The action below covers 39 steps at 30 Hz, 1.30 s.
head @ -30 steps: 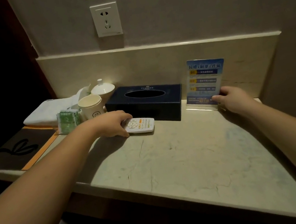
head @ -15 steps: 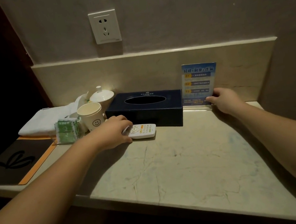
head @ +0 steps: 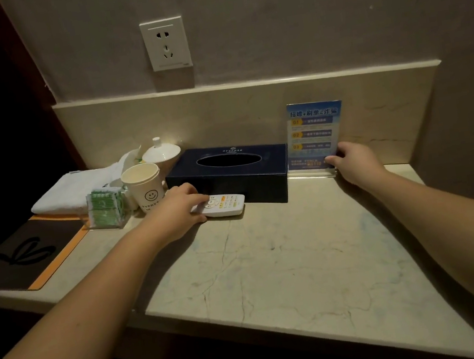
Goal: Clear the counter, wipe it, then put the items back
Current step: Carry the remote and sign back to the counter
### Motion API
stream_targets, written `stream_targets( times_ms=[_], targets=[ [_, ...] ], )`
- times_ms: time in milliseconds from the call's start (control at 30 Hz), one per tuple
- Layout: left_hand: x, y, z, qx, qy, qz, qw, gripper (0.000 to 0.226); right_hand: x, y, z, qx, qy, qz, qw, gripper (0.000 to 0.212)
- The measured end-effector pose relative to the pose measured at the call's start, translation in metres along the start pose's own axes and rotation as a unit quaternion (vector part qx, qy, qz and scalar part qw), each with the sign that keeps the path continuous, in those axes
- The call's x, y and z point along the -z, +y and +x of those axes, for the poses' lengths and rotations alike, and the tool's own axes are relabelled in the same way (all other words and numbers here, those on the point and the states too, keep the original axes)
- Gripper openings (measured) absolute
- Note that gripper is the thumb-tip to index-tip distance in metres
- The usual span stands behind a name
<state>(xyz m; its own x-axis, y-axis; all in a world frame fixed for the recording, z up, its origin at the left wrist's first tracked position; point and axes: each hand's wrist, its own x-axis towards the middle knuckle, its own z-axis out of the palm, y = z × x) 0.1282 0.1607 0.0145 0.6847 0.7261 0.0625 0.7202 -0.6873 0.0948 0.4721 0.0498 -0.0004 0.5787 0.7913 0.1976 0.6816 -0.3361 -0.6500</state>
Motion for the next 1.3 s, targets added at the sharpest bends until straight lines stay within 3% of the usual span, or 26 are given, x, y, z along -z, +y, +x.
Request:
stream_targets(
  times_ms=[400,533,633,733,933,1067,1200,1300],
  targets=[
    [0.008,0.021,-0.001,0.055,-0.02,0.036,0.998,0.049,0.004,0.005,0.0,0.02,-0.016,0.016,1.0,0.018],
    [0.012,0.034,-0.006,0.087,-0.032,0.035,0.995,0.055,0.012,0.002,-0.007,0.001,-0.036,0.023,0.999,0.029],
    [0.017,0.049,-0.02,0.097,-0.002,0.005,0.995,0.051,0.024,0.0,-0.021,-0.032,-0.038,0.017,0.999,0.041],
    [0.024,0.077,-0.042,0.091,0.047,-0.094,0.99,0.042,0.042,-0.002,-0.048,-0.021,-0.052,0.02,0.998,0.029],
    [0.019,0.14,-0.12,0.083,0.113,-0.347,0.927,0.025,0.095,-0.014,-0.16,0.07,-0.07,-0.024,0.995,0.025],
    [-0.002,0.171,-0.177,0.04,0.101,-0.414,0.904,0.02,0.119,-0.013,-0.265,0.118,-0.039,-0.03,0.992,0.022],
    [-0.037,0.2,-0.229,0.008,0.082,-0.458,0.885,0.012,0.116,0.011,-0.367,0.109,-0.018,-0.009,0.994,0.019],
    [-0.068,0.227,-0.261,-0.037,0.051,-0.412,0.909,0.012,0.1,0.049,-0.436,0.055,-0.044,-0.027,0.997,0.022]
  ],
)
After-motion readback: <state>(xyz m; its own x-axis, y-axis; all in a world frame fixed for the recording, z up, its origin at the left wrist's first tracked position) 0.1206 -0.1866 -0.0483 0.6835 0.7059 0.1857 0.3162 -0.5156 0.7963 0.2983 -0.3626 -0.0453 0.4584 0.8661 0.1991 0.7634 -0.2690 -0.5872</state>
